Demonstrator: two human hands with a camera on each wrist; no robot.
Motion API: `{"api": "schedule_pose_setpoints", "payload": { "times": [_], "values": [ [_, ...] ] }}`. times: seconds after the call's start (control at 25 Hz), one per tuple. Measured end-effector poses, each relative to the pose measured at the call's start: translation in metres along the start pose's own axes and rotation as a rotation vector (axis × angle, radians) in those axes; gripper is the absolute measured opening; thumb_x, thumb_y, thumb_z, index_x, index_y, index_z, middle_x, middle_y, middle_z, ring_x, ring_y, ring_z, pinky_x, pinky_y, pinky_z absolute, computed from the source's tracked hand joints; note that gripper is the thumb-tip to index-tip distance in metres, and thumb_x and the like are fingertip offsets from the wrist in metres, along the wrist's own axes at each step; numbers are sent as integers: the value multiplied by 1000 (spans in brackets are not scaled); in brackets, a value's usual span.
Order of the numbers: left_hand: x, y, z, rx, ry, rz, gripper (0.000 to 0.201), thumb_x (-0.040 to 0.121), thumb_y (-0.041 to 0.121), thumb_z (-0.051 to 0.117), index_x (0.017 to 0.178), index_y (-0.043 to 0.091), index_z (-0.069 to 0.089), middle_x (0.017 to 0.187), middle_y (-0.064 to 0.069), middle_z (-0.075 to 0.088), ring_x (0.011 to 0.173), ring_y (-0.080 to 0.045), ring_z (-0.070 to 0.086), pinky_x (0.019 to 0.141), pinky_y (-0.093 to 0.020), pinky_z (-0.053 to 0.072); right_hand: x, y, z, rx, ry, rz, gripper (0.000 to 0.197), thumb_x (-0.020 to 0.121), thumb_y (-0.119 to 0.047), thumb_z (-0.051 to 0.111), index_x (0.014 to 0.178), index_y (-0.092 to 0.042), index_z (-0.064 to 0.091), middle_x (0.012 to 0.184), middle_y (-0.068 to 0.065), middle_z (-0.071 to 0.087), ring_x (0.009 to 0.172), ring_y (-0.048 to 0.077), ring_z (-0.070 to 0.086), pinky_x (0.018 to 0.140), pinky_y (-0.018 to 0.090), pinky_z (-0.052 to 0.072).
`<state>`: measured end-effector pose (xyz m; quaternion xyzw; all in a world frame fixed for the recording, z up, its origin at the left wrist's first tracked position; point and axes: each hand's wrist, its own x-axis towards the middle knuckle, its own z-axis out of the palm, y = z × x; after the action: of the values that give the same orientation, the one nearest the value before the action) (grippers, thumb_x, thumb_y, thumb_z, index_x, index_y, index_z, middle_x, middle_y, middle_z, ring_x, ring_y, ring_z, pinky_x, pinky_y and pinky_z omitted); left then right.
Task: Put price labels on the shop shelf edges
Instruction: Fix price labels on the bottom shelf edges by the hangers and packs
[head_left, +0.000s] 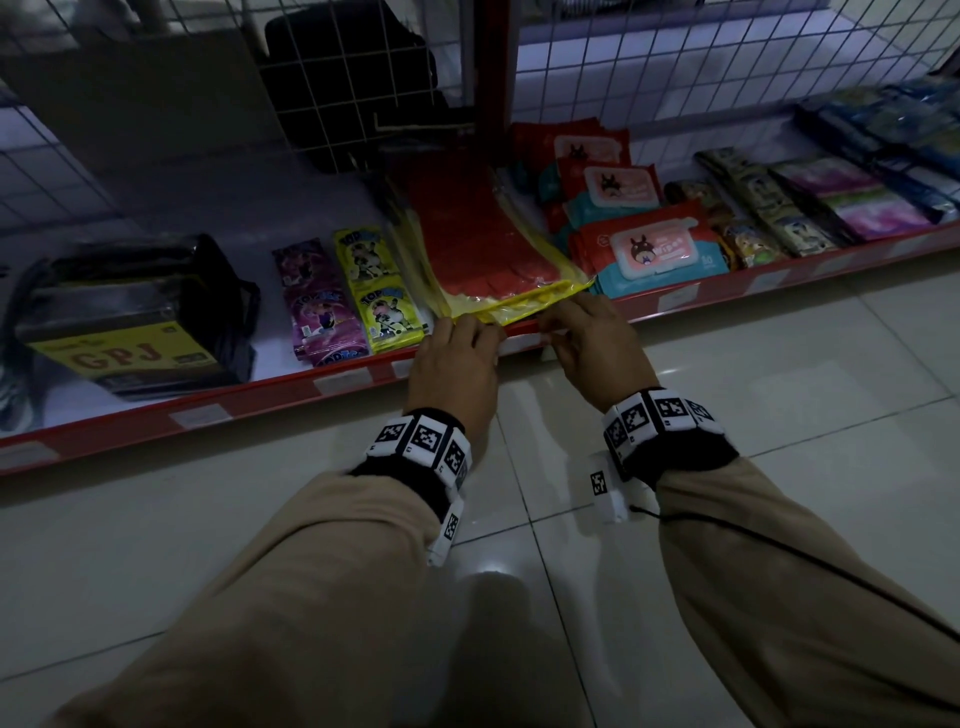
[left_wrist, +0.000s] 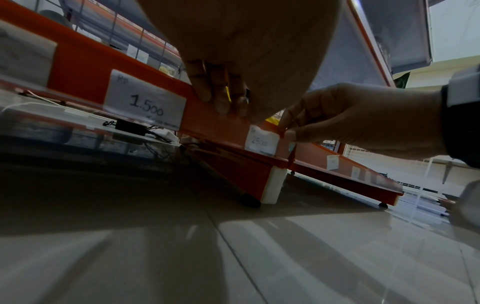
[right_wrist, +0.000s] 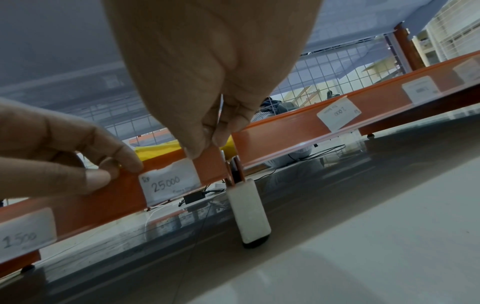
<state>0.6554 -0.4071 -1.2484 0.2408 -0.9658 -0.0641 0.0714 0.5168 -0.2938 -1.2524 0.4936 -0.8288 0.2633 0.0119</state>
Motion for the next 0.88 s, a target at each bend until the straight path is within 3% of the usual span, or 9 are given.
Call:
{"api": "schedule_pose_setpoints", "payload": {
  "times": [0.2,0.36,0.6,0.76,0.88],
  "values": [
    [-7,-5,-3,-59,35,47,35,92,12,48,126,14,56,118,-8,52,110,-28,42,91,-36,38,-1,-4,6,-6,95,28,14,79,0,61,91,-4,66,98,18,58,94,33,51,72,35,43],
    [-13,-7,-8,-26,18,45,36,92,13,48,127,14,55,122,-6,50,113,-27,42,94,-34,39,-1,-5,6,19,86,65,19,77,3,61,93,-5,67,100,17,58,97,33,52,73,31,41],
    [-20,-5,-26,85,-87,19,37,94,25,45,130,18,49,130,-4,47,119,-25,41,94,-38,37,-7,-6,-9,60,88,91,15,80,1,60,92,-5,66,100,17,57,93,34,54,72,33,42],
    [-19,0,-63,117,-99,20,39,92,30,48,130,21,50,126,-4,51,119,-26,43,95,-40,38,-1,-18,-38,76,105,78,11,84,-4,62,93,-6,66,98,16,56,89,32,55,70,25,33],
    [-7,8,-104,116,-59,47,37,91,34,50,126,22,54,122,-3,52,116,-26,45,92,-38,38,11,-36,-72,55,163,61,11,83,-7,63,94,-7,65,98,14,59,89,31,56,70,29,37]
  ]
}}
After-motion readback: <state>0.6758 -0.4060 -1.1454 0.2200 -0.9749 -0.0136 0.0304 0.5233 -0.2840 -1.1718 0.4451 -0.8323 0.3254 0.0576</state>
